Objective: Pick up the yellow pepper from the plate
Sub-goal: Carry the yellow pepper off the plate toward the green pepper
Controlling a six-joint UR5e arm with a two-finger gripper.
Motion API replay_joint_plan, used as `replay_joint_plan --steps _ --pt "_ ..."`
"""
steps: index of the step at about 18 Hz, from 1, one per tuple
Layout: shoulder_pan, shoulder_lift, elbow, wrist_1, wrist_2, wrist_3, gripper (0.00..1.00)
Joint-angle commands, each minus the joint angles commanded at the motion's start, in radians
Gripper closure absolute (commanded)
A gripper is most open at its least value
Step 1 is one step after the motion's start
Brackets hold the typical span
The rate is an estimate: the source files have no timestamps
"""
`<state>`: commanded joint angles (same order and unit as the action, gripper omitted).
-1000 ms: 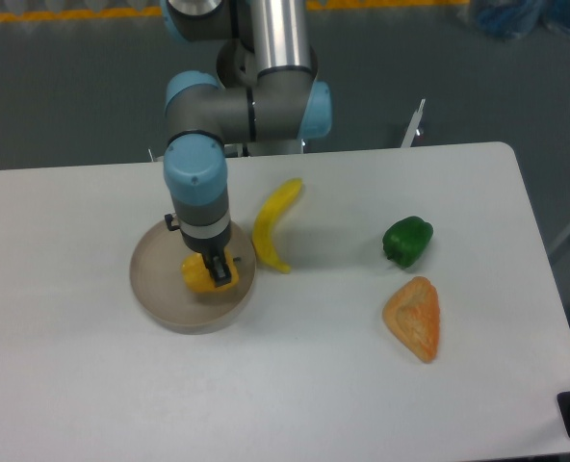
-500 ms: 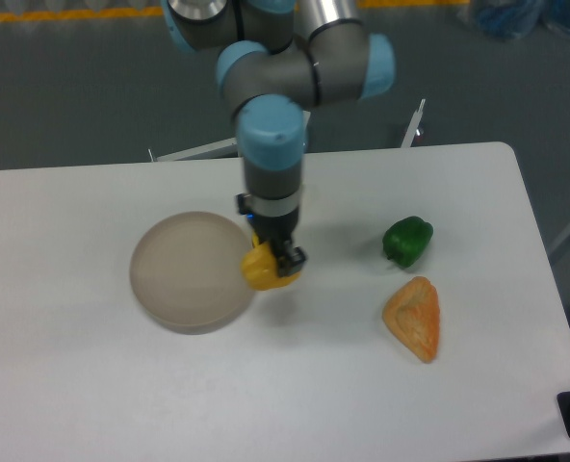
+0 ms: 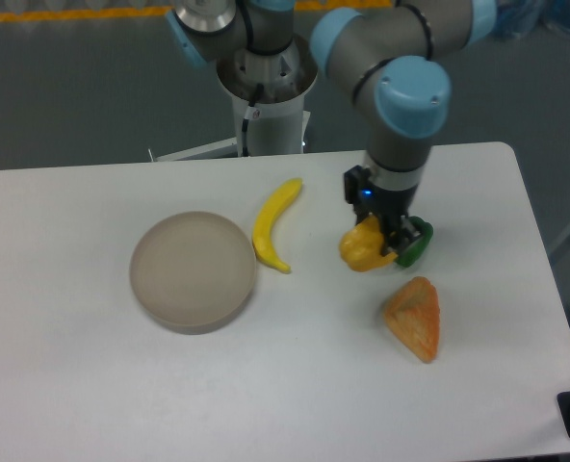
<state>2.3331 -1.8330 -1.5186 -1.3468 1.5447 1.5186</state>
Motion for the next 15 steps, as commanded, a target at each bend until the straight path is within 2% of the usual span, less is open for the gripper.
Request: replay_joint_plan --steps 7,15 --pt "0.002 -0.035 0.031 0.006 -0.002 0.009 0.87" --pt "0.0 -0.037 0.034 0.005 -0.002 0.023 0.88"
